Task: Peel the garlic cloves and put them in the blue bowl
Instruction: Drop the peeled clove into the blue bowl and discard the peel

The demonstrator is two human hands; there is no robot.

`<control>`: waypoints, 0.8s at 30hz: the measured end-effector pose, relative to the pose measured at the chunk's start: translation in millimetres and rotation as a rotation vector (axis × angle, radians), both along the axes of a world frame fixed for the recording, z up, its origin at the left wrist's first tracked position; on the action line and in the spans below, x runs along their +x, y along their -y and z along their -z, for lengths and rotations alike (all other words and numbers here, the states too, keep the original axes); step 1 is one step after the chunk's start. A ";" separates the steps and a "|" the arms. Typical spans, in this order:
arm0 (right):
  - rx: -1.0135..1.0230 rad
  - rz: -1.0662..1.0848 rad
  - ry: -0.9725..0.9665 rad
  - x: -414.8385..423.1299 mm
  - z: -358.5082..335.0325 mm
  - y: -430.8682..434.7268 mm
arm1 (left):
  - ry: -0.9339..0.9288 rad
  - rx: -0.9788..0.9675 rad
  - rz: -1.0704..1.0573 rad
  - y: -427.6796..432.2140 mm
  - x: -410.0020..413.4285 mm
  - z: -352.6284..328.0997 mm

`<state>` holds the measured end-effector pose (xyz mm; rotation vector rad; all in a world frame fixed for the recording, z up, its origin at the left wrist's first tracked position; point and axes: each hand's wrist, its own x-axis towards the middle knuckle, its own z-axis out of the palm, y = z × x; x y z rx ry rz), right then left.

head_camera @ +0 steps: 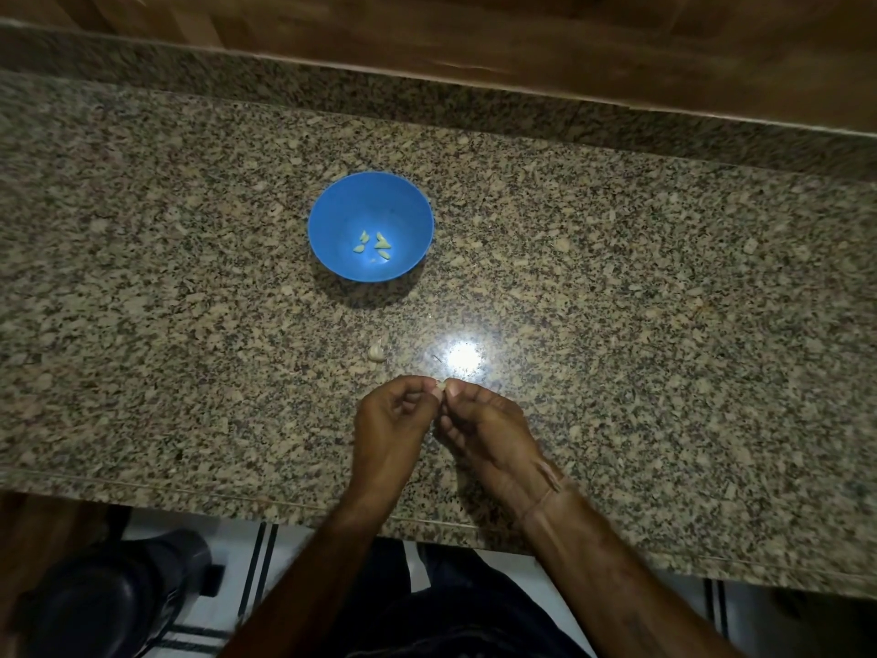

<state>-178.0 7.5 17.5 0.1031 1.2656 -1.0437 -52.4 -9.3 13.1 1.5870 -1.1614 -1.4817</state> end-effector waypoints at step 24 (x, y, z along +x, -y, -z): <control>0.124 -0.100 0.261 -15.2 3.1 4.1 | 0.239 -0.159 0.221 10.7 11.1 1.9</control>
